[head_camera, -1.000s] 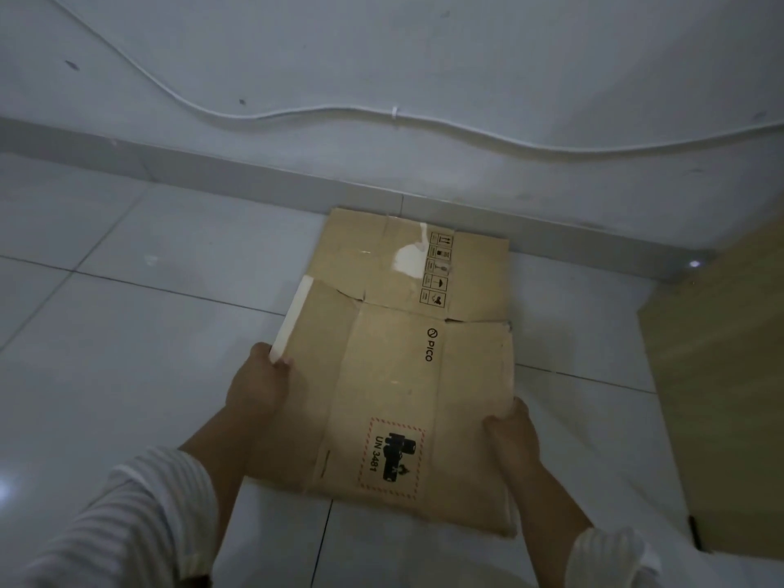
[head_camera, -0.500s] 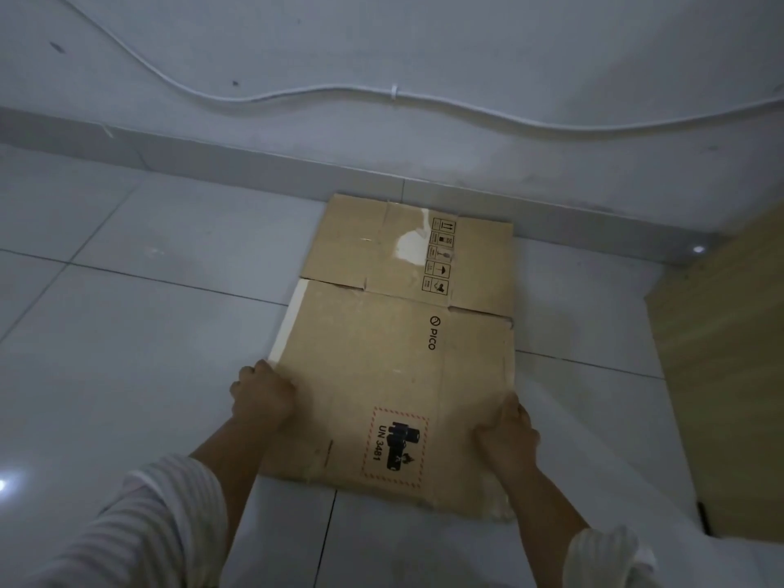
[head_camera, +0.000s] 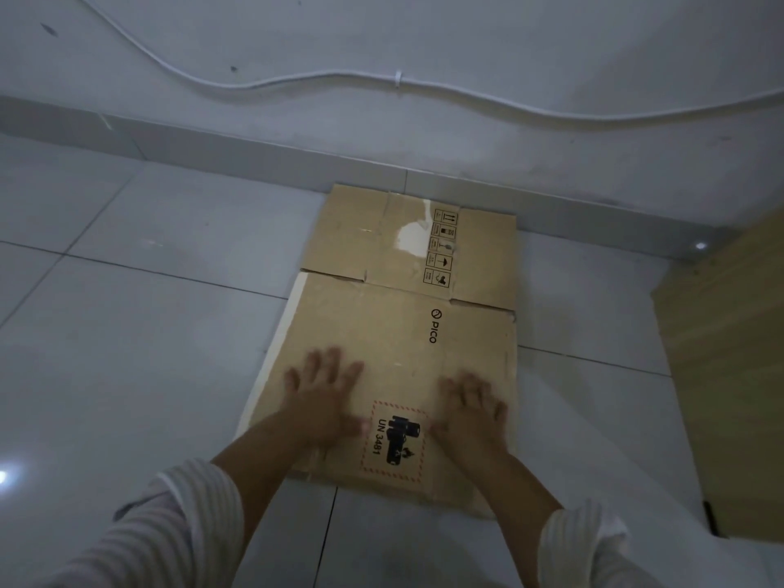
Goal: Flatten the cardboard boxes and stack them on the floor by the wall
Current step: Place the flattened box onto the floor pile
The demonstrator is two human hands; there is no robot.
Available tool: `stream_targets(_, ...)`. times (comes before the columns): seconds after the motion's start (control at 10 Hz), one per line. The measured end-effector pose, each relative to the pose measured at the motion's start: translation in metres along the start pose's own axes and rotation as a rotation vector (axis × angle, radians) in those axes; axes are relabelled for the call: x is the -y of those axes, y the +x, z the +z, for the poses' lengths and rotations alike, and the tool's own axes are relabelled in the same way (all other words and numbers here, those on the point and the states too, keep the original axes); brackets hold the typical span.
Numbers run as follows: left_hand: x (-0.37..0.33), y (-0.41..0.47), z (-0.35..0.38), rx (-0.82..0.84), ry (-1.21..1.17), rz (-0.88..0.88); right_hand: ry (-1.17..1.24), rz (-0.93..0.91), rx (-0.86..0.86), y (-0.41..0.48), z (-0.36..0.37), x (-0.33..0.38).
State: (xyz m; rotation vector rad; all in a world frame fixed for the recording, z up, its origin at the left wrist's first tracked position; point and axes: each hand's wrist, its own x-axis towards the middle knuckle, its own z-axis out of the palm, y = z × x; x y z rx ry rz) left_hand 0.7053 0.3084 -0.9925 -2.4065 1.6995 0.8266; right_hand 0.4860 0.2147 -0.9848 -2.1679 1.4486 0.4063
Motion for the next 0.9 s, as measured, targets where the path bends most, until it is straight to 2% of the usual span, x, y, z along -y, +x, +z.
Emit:
stream_targets(0.1,-0.015,0.007,0.008,0.109,0.070,-0.011,0.019,-0.022,0.087,0.011,0.007,0.015)
stream_targets(0.5,-0.028,0.022,-0.011,0.249,0.072,-0.126,-0.031,-0.054,0.132,0.032,0.007,0.015)
stream_targets(0.8,-0.041,0.010,-0.021,0.206,0.085,-0.130,-0.025,-0.072,0.222,0.029,-0.015,0.014)
stream_targets(0.9,-0.047,0.005,-0.035,0.158,0.033,-0.125,0.026,-0.039,0.175,0.023,-0.034,0.020)
